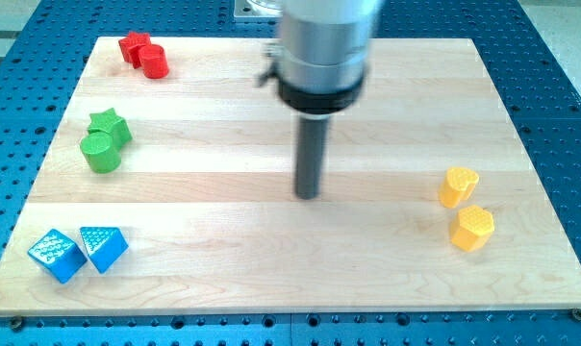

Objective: Push the blue triangle into the yellow heart

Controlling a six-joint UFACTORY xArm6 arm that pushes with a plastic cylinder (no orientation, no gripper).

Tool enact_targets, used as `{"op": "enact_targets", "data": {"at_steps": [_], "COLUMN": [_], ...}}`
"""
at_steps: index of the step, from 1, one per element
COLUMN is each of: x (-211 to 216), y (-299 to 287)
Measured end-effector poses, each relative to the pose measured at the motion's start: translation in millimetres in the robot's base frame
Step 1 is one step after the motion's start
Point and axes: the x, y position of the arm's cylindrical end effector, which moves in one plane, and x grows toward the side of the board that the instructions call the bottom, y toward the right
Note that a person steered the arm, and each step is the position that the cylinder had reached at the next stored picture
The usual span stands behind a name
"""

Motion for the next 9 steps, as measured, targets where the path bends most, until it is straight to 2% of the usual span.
{"op": "enact_targets", "data": {"at_steps": [1,2,3,4,5,6,7,8,9], "x": [78.3,129.2,122.3,129.7,90.4,79.5,84.9,128.8,130.0], "y": [-21.6,-45.1,-187.8,-222.0,-270.2,-179.3,-170.2,-207.6,-201.2]}}
